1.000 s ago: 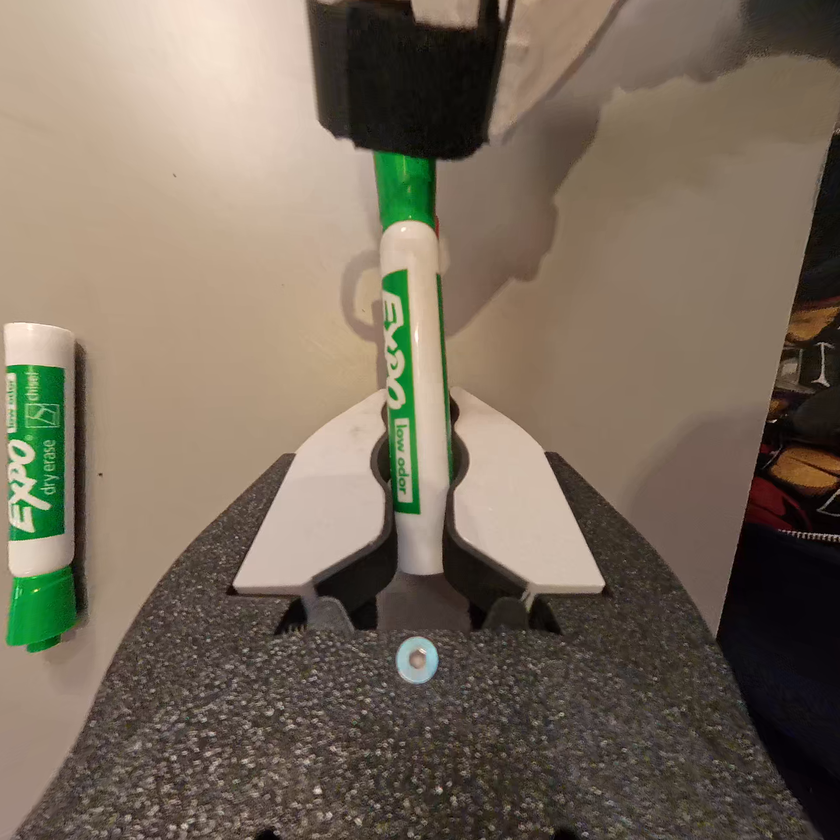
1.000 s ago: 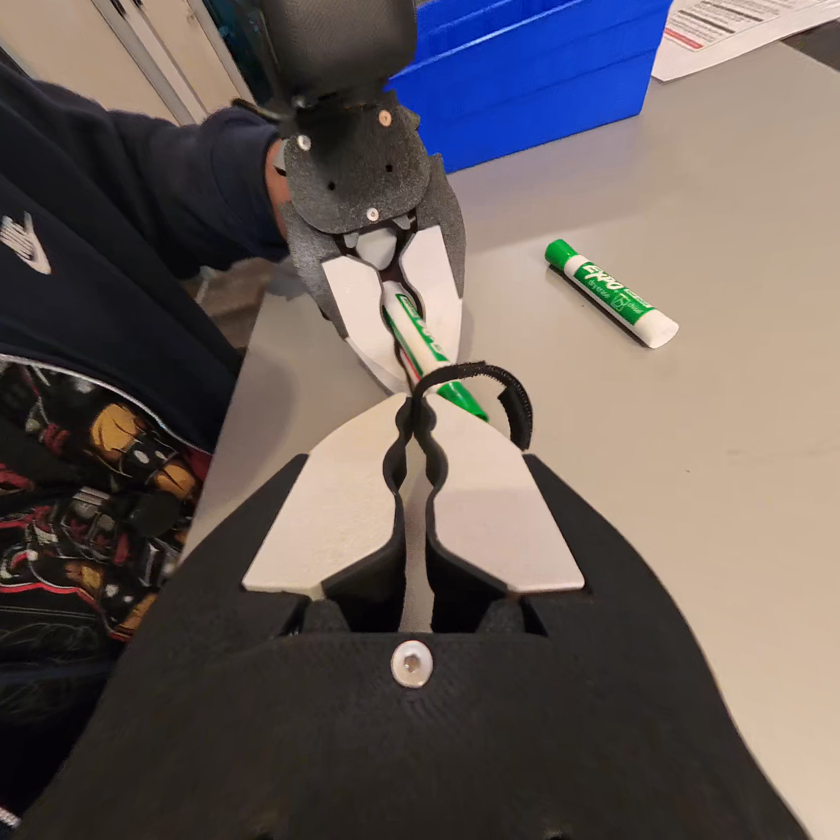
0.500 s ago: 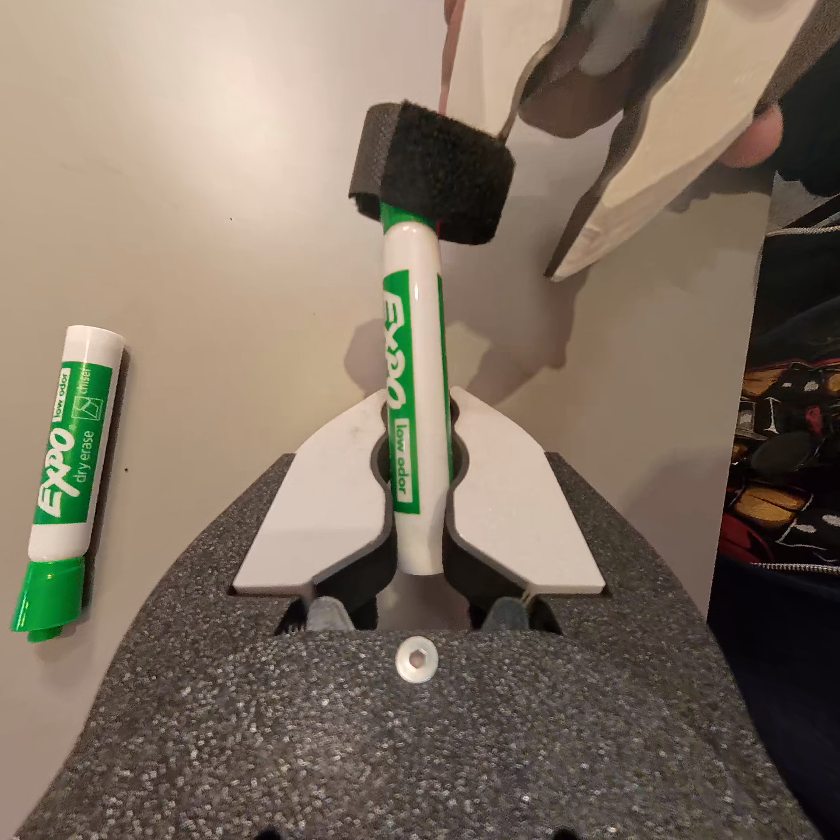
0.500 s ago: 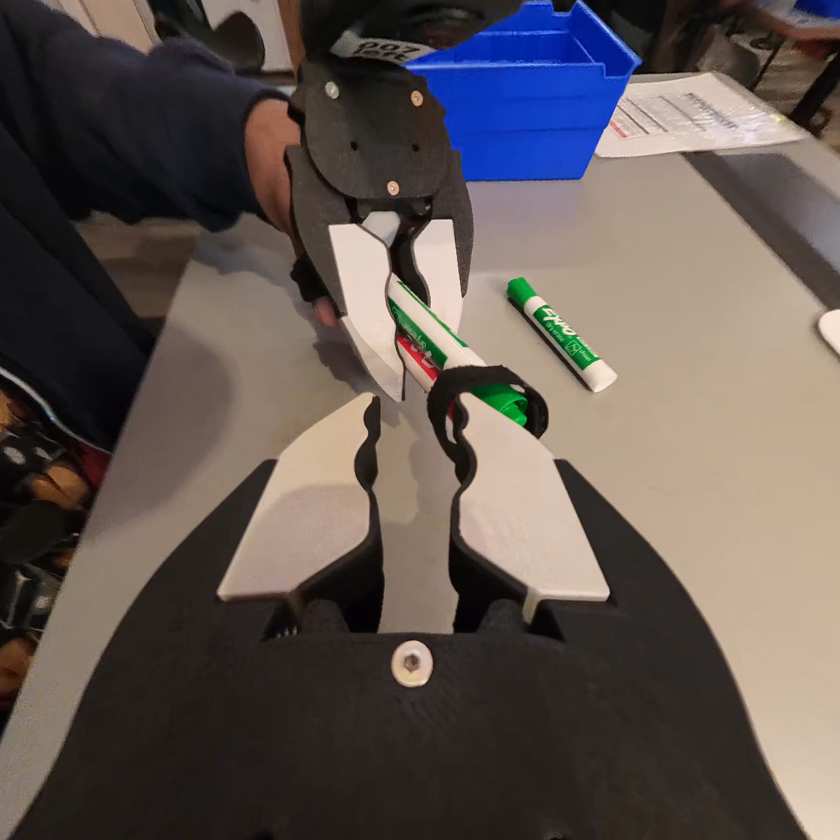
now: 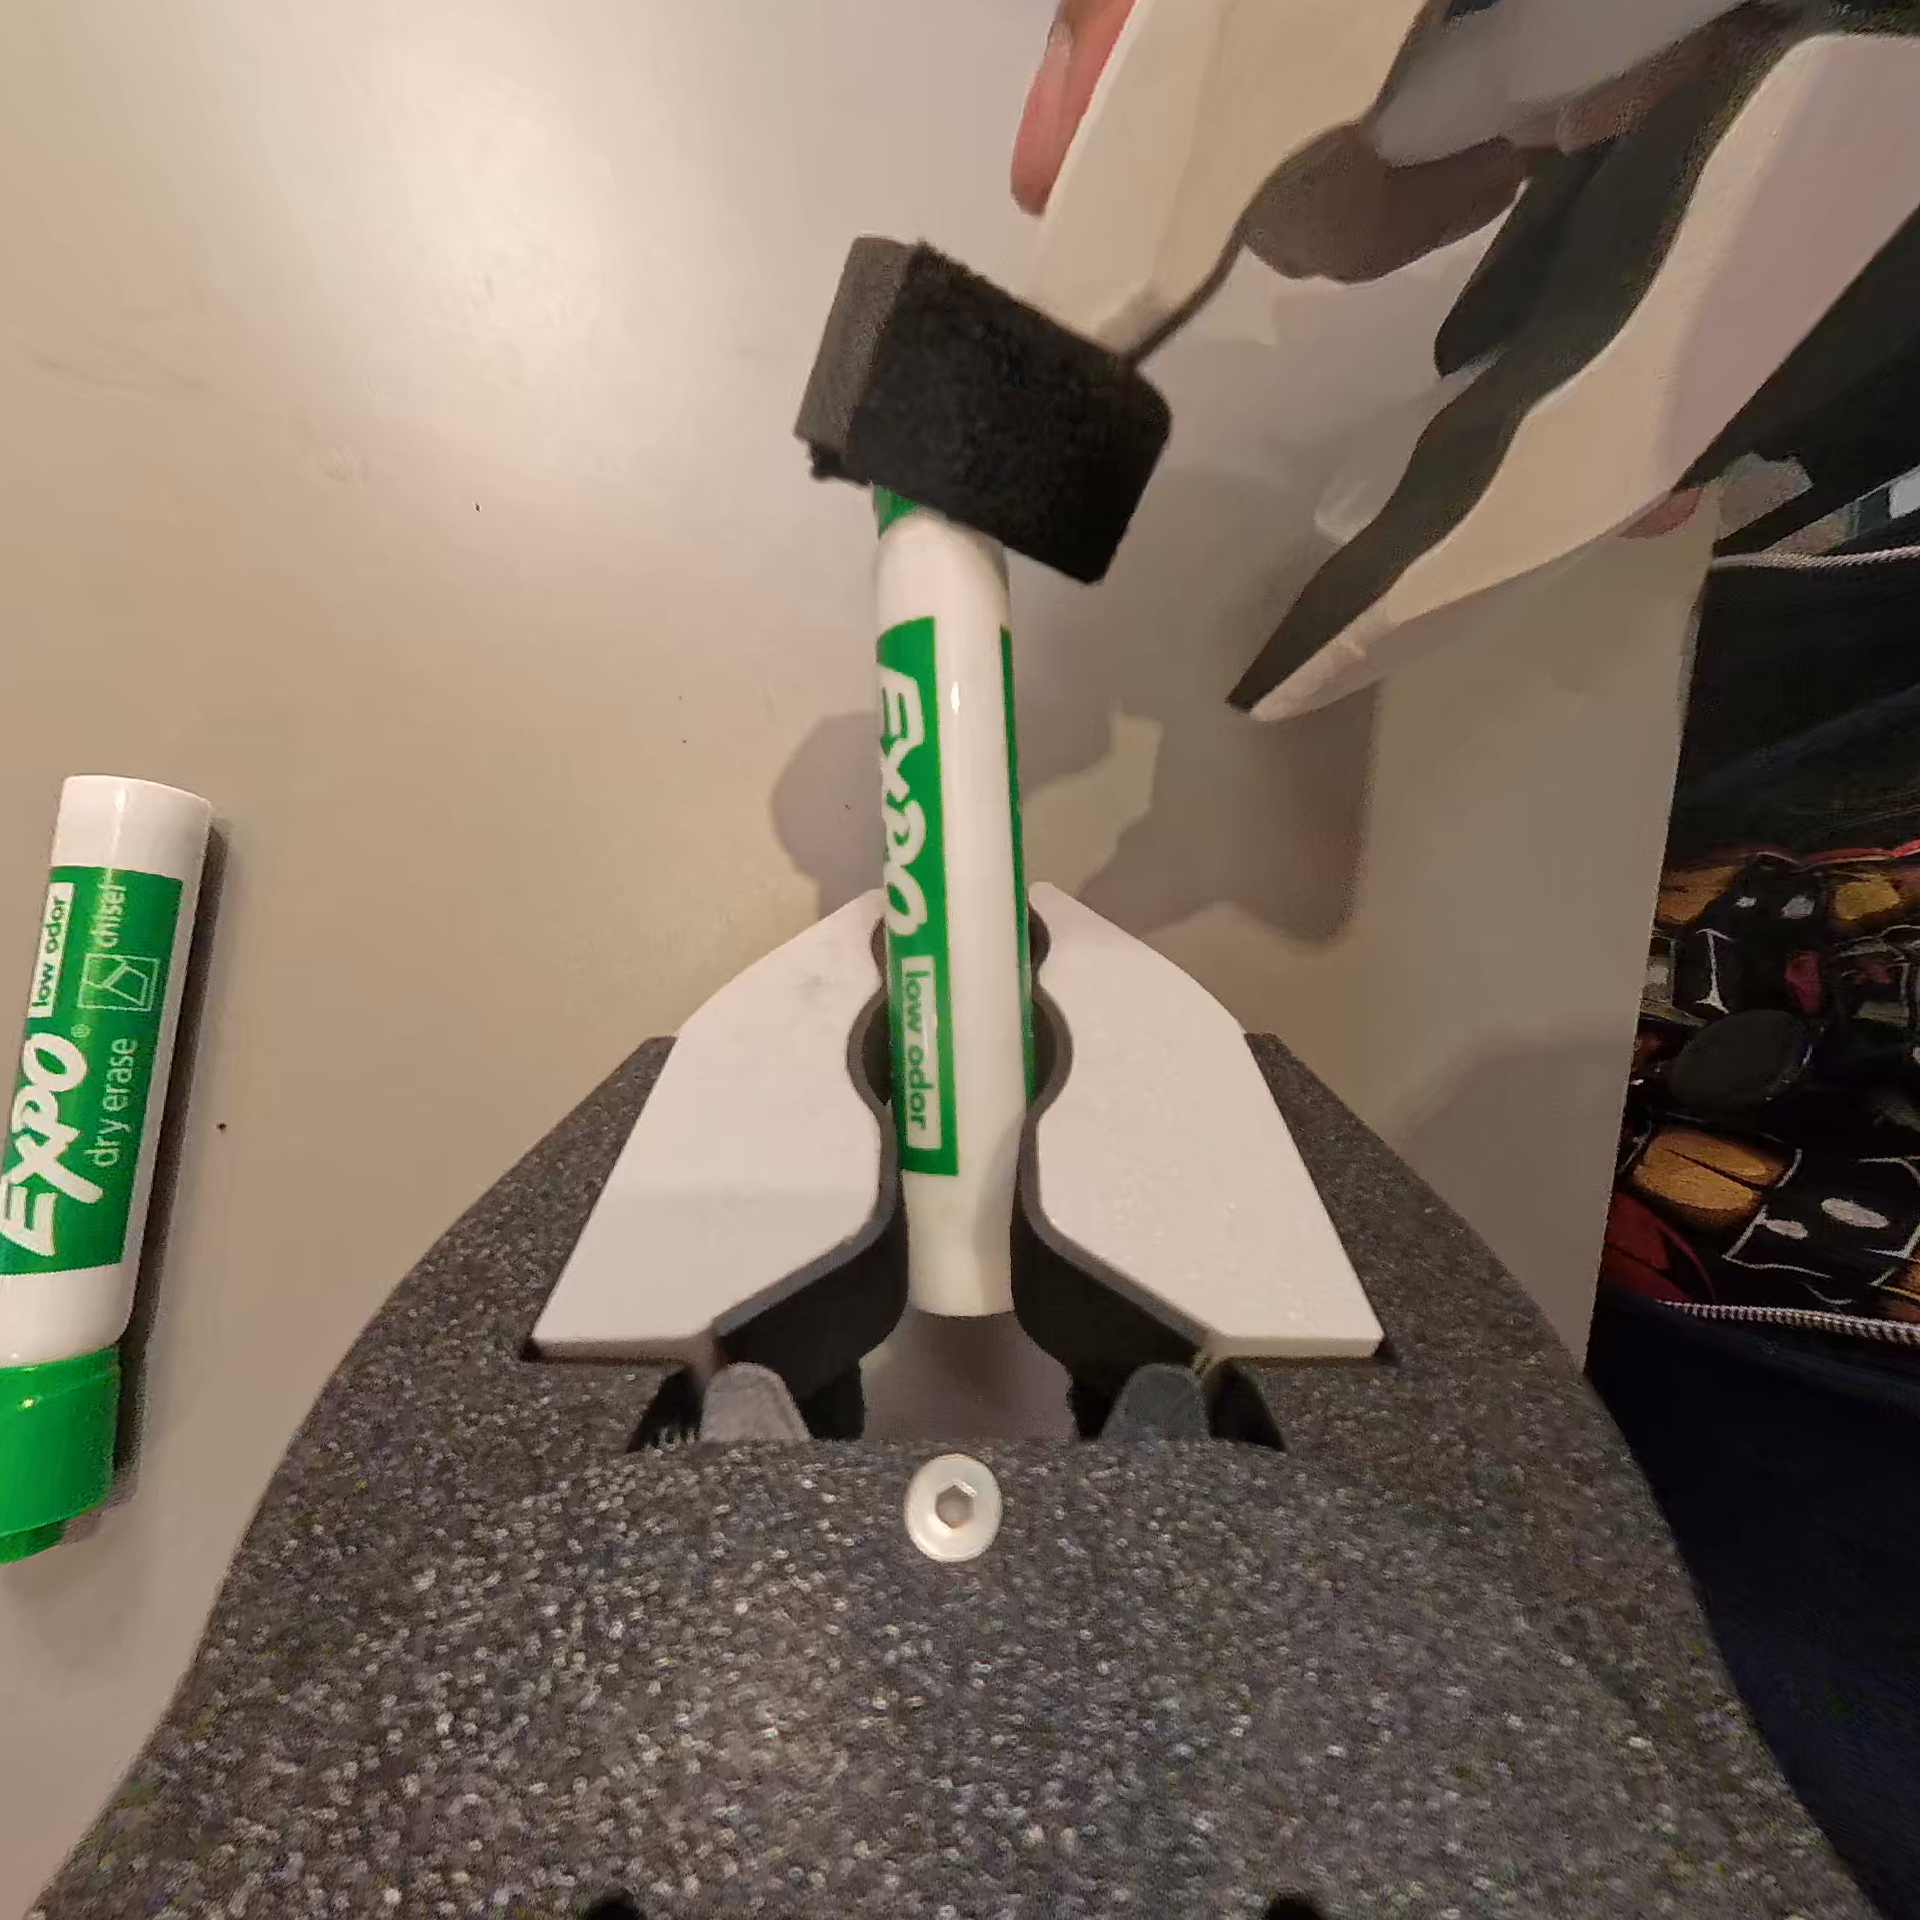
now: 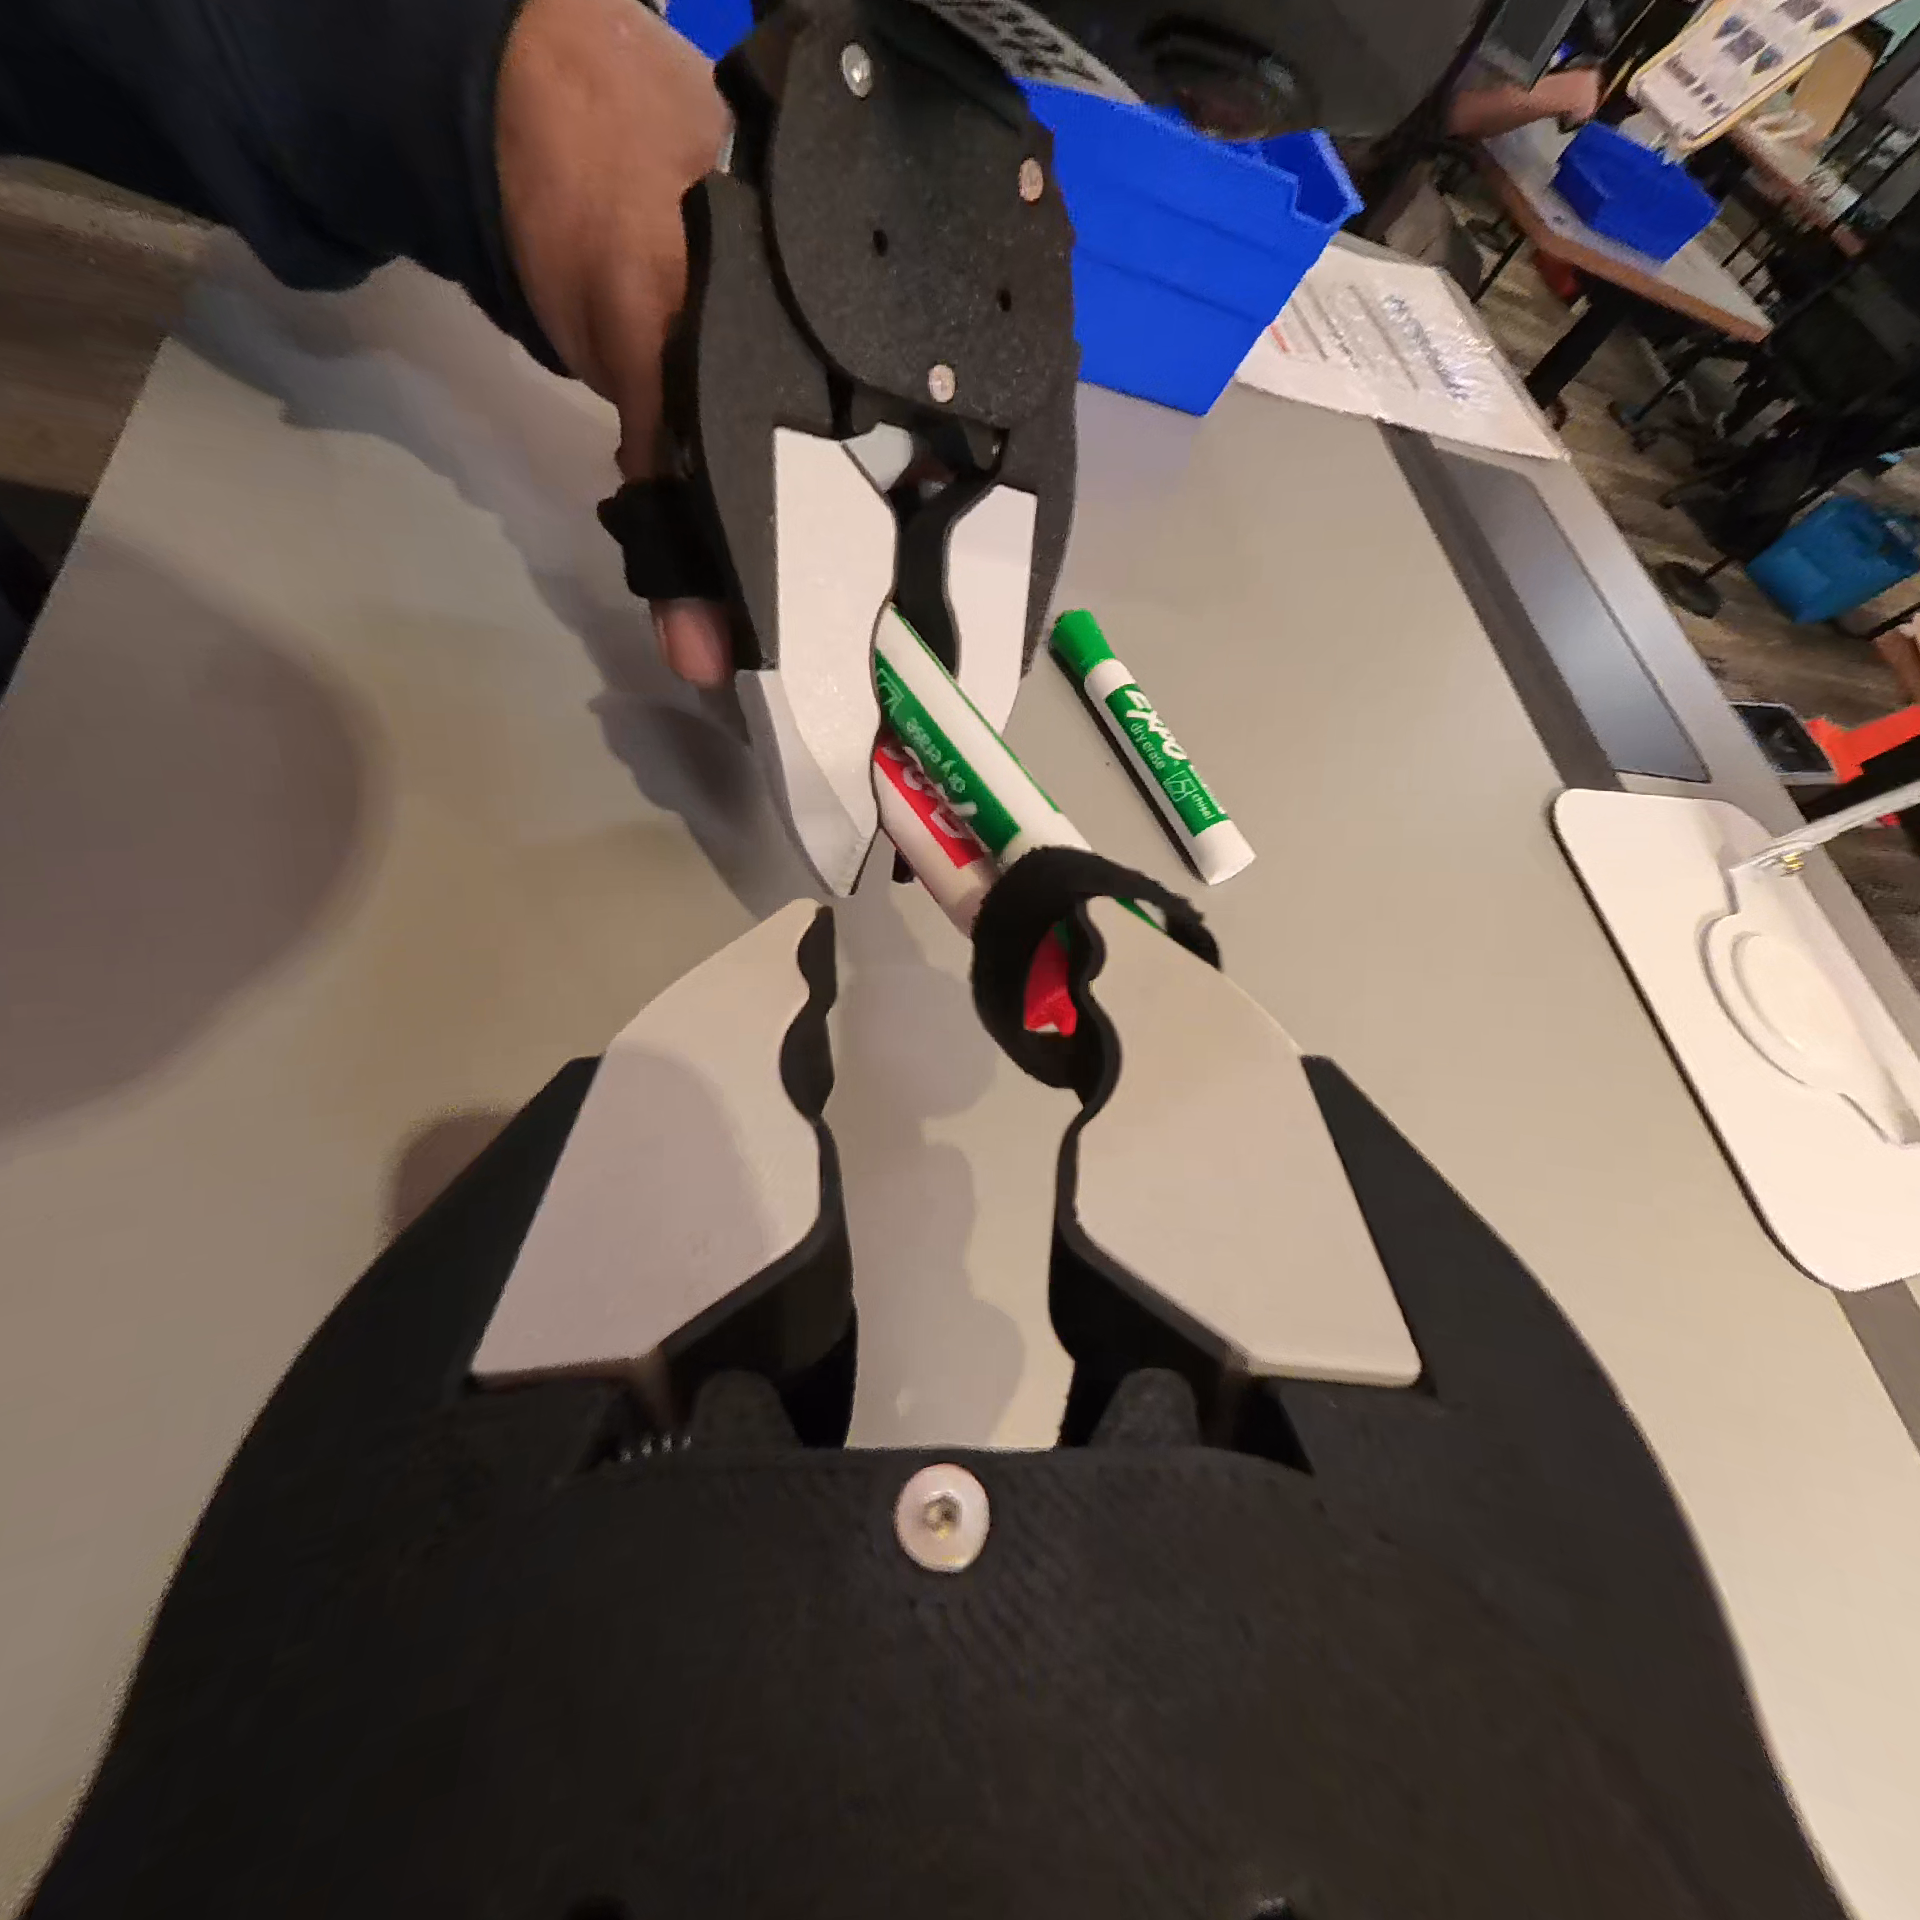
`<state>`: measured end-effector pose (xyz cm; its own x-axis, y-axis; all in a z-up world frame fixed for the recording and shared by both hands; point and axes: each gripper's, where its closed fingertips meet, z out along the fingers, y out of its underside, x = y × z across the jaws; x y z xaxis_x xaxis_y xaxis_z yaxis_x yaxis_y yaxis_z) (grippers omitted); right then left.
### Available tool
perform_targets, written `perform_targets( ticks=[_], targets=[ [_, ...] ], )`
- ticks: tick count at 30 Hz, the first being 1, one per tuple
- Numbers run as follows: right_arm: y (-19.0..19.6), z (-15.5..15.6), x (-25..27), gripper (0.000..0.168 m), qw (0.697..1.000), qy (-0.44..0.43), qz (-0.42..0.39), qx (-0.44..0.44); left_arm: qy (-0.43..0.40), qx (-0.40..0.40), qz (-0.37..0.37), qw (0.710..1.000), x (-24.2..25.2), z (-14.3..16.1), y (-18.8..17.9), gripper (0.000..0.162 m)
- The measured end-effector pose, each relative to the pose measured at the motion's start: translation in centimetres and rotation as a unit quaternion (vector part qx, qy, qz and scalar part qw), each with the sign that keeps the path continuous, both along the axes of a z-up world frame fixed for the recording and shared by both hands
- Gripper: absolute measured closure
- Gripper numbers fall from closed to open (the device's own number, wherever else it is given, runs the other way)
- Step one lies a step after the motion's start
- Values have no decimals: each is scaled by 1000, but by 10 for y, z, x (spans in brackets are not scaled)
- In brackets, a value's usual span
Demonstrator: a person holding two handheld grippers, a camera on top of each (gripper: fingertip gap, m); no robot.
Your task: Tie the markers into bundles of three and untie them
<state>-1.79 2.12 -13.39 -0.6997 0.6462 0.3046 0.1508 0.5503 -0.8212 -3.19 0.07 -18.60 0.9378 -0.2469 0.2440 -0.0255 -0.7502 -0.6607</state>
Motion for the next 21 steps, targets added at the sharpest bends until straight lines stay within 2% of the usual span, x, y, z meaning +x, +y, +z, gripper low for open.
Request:
perform_targets(
  ticks=[9, 12, 16, 21],
  targets=[
    [18, 20, 3, 121, 996, 36, -21, -75, -9, 20, -7, 1000, 4, 8, 3, 144],
    [34, 15, -1, 116, 992, 18, -54, -109, -7, 24, -9, 1000, 5, 10, 4, 144],
    [30, 3, 3, 117, 988, -26, -43, -147, 0, 22, -6, 1000, 4, 10, 6, 144],
    [19, 6, 8, 117, 995, 13, -41, -94, 2, 17, -2, 1000, 3, 8, 7, 144]
  ],
)
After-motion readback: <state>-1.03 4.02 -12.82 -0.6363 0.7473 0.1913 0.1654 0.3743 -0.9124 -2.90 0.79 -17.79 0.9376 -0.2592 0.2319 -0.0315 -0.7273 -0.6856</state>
